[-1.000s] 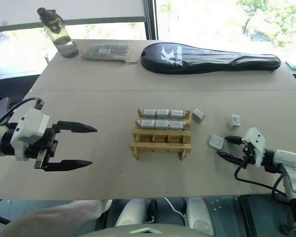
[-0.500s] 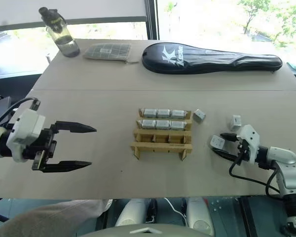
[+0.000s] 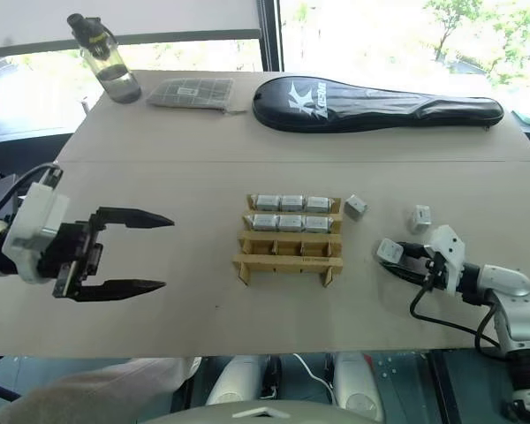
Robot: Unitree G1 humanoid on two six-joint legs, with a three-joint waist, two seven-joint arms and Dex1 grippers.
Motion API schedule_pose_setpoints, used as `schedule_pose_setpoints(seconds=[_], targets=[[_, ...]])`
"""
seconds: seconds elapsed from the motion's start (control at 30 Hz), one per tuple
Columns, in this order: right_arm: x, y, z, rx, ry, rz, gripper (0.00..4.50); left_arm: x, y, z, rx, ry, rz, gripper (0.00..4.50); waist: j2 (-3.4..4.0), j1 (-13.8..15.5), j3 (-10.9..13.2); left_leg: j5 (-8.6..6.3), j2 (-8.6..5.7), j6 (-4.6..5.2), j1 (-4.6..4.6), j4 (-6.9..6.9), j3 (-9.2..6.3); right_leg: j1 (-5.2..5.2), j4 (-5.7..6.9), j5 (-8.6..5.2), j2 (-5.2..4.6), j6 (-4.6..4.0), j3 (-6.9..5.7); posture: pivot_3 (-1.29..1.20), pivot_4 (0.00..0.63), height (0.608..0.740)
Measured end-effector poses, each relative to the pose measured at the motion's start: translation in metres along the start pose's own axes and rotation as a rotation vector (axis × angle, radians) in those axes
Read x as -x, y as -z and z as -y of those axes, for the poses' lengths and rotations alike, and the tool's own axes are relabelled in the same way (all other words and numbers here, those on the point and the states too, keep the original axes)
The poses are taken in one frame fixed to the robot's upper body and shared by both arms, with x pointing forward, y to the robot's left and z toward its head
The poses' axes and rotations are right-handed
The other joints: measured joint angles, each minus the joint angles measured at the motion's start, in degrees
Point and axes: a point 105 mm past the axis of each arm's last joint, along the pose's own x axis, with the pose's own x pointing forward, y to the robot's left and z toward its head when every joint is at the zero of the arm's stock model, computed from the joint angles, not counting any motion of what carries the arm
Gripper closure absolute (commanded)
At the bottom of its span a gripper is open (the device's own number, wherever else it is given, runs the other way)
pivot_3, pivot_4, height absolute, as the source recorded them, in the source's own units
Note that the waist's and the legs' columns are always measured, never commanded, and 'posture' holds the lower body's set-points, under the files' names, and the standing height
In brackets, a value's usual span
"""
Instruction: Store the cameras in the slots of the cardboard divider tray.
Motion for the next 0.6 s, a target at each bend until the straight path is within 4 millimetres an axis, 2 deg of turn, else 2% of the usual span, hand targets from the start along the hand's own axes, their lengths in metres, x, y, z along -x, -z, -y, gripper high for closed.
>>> schedule_pose_setpoints(seconds=[0.03, 0.13, 0.17, 0.2, 0.23, 0.27, 0.3, 0.37, 0.43, 0.6], targets=[[-0.003, -0.008, 0.000, 0.023, -0.001, 0.017, 2.59, -0.002, 0.000, -0.002, 0.003, -0.010, -0.004, 0.00, 0.00, 0.0, 0.0, 0.00, 0.00, 0.00, 0.00, 0.01, 0.00, 0.00, 0.02, 0.00, 0.00, 0.04, 0.01, 0.00, 0.150, 0.740], [-0.017, -0.047, 0.004, 0.118, 0.001, 0.101, 2.59, -0.013, 0.004, -0.010, 0.010, -0.034, -0.023, 0.00, 0.00, -0.2, 0.0, 0.00, 0.01, 0.00, 0.07, 0.01, 0.05, 0.00, 0.10, -0.06, 0.03, 0.16, 0.06, 0.00, 0.150, 0.740], [-0.025, -0.068, 0.002, 0.174, -0.008, 0.148, 2.59, -0.021, 0.004, -0.015, 0.010, -0.049, -0.013, 0.00, 0.00, -0.2, 0.0, 0.00, 0.01, -0.01, 0.08, 0.01, 0.03, 0.00, 0.14, -0.04, 0.05, 0.17, 0.06, 0.00, 0.150, 0.740], [-0.034, -0.080, -0.001, 0.227, -0.019, 0.163, 2.59, -0.028, 0.003, -0.020, 0.004, -0.063, 0.006, 0.00, 0.00, -0.1, 0.0, 0.01, 0.00, -0.01, 0.09, 0.02, 0.00, 0.01, 0.17, -0.03, 0.06, 0.19, 0.04, 0.00, 0.150, 0.740], [-0.059, -0.107, -0.009, 0.398, -0.032, 0.196, 2.59, -0.044, -0.002, -0.031, 0.000, -0.086, 0.057, 0.00, -0.04, -0.1, 0.0, 0.03, -0.02, -0.05, 0.09, 0.06, -0.03, 0.00, 0.22, 0.01, 0.11, 0.17, 0.02, 0.00, 0.150, 0.740], [-0.066, -0.115, -0.014, 0.447, -0.042, 0.215, 2.59, -0.048, -0.003, -0.033, 0.000, -0.087, 0.067, 0.00, -0.06, -0.1, 0.0, 0.04, -0.01, -0.07, 0.04, 0.07, -0.03, -0.05, 0.24, 0.03, 0.14, 0.19, 0.03, 0.00, 0.150, 0.740], [-0.081, -0.130, -0.027, 0.628, -0.056, 0.241, 2.59, -0.058, -0.004, -0.038, 0.018, -0.082, 0.087, 0.00, -0.05, -0.1, 0.0, 0.05, -0.06, -0.08, 0.06, 0.07, -0.03, -0.06, 0.28, 0.14, 0.16, 0.13, 0.03, 0.00, 0.150, 0.740], [-0.096, -0.137, -0.040, 0.791, -0.071, 0.250, 2.59, -0.067, -0.004, -0.044, 0.049, -0.080, 0.107, 0.00, -0.08, 0.1, 0.0, 0.05, -0.04, -0.08, -0.10, 0.06, -0.10, -0.12, 0.21, 0.15, 0.15, 0.12, -0.07, 0.00, 0.150, 0.740], [-0.112, -0.135, -0.049, 0.926, -0.073, 0.251, 2.59, -0.076, -0.001, -0.051, 0.105, -0.066, 0.133, 0.00, -0.10, 0.2, 0.0, 0.04, -0.08, -0.08, -0.30, 0.07, -0.06, -0.27, 0.14, 0.15, 0.06, 0.14, -0.06, 0.00, 0.150, 0.740], [-0.134, -0.148, -0.066, 1.156, -0.080, 0.309, 2.59, -0.095, -0.001, -0.057, 0.158, -0.006, 0.163, 0.00, -0.14, -0.1, 0.0, 0.05, -0.12, -0.09, -0.82, 0.25, -0.04, -0.71, 0.20, 0.18, 0.02, 0.15, -0.02, 0.00, 0.150, 0.740]])
